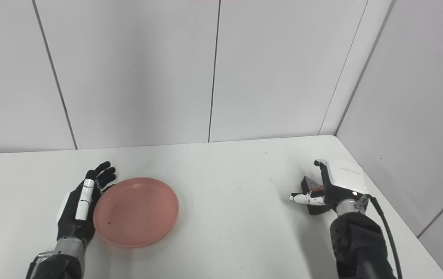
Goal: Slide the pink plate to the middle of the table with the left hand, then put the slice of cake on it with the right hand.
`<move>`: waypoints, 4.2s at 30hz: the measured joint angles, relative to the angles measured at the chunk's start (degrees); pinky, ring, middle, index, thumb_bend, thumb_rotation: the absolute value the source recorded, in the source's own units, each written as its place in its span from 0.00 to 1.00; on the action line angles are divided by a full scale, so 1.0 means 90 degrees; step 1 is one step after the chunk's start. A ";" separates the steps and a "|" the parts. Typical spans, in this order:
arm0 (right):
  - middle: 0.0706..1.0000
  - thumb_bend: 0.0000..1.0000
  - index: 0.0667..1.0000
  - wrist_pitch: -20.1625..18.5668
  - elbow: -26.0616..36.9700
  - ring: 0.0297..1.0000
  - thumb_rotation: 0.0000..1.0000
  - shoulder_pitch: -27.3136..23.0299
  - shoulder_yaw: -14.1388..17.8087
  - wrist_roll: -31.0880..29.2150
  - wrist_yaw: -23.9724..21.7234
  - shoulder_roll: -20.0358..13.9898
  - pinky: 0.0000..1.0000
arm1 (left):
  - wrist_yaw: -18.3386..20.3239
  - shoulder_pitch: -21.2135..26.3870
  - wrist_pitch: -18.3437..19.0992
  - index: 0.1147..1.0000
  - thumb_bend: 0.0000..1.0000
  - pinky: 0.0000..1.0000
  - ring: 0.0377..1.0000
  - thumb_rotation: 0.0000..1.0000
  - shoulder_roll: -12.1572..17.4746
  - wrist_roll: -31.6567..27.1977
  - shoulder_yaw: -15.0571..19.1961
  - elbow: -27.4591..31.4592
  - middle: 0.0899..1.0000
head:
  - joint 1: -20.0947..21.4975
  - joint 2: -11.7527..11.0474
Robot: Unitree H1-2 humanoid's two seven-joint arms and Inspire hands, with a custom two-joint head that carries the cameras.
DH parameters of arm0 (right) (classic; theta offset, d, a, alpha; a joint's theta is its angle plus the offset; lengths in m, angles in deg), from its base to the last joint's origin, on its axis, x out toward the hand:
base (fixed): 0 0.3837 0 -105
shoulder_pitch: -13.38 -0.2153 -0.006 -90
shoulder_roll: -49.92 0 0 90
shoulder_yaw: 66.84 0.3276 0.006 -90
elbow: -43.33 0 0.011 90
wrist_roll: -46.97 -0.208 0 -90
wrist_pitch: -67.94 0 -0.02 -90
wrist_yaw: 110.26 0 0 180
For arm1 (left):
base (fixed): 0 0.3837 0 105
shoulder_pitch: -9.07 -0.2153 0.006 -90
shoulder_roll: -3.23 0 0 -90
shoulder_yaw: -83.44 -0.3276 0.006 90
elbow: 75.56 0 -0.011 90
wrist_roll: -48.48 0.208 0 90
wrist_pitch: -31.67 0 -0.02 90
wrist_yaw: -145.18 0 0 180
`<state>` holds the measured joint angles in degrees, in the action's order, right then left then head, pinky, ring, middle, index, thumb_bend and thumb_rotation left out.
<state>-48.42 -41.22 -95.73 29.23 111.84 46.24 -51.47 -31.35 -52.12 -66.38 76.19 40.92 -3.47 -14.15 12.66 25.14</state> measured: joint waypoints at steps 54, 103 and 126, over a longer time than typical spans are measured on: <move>0.75 0.97 0.77 0.0081 -0.1368 0.68 0.59 0.0112 -0.0720 -0.1857 0.2025 -0.0550 0.59 | 0.0126 0.0017 0.0023 0.76 0.71 0.80 0.84 0.87 0.0076 -0.0023 -0.0040 0.0004 0.82 | -0.0068 0.0058; 0.25 0.52 0.45 0.0236 -0.1352 0.19 0.14 0.0102 -0.0958 -0.2784 0.2388 -0.0770 0.16 | 0.0245 0.0014 0.0060 0.76 0.76 0.78 0.85 0.88 0.0133 -0.0024 -0.0169 -0.0024 0.81 | -0.0098 0.0156; 0.28 0.52 0.46 0.0135 0.1060 0.21 0.13 -0.0587 -0.1163 -0.2512 0.1469 -0.0488 0.16 | 0.0170 0.0140 -0.0026 0.74 0.72 0.77 0.85 0.89 0.0094 0.0143 -0.0271 -0.0253 0.81 | -0.0567 0.0078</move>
<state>-47.21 -31.68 -101.01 18.77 89.23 59.46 -55.87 -29.82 -50.87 -66.61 77.04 42.21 -5.91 -16.43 7.56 25.84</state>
